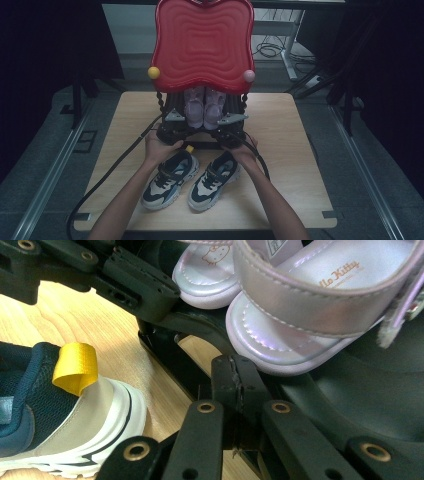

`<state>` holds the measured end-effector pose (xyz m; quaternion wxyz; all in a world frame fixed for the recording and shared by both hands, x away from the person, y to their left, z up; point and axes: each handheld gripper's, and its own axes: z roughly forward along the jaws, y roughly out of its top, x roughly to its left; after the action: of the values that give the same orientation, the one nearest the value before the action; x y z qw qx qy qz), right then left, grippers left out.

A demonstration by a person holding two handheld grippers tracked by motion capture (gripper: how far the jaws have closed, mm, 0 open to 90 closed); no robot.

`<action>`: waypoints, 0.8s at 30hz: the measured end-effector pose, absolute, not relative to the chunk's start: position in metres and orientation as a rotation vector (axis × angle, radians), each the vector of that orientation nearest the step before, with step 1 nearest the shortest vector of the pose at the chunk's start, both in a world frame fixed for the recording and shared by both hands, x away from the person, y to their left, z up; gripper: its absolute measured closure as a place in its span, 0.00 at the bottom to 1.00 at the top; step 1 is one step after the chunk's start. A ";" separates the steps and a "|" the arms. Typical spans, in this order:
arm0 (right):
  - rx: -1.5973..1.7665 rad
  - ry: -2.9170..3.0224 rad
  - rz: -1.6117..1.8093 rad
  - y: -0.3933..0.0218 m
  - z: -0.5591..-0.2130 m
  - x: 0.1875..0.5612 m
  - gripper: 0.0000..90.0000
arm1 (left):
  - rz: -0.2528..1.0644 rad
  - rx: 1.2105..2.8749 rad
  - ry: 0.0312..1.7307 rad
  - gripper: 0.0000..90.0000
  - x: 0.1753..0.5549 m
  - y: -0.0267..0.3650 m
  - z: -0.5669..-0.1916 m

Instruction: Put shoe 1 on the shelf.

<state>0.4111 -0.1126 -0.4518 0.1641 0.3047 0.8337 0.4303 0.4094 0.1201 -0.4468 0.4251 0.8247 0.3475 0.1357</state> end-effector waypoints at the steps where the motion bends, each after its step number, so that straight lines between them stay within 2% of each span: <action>1: 0.869 2.370 1.229 -0.113 -0.451 0.411 0.99 | 0.339 2.067 0.869 0.99 0.409 0.120 -0.447; 24: 0.821 2.339 1.319 -0.130 -0.442 0.387 0.99 | 0.352 2.041 0.804 0.99 0.380 0.129 -0.436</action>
<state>0.3872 -0.1296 -0.4420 0.1659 0.2882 0.8214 0.4633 0.3805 0.1285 -0.4360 0.4440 0.8231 0.3242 0.1421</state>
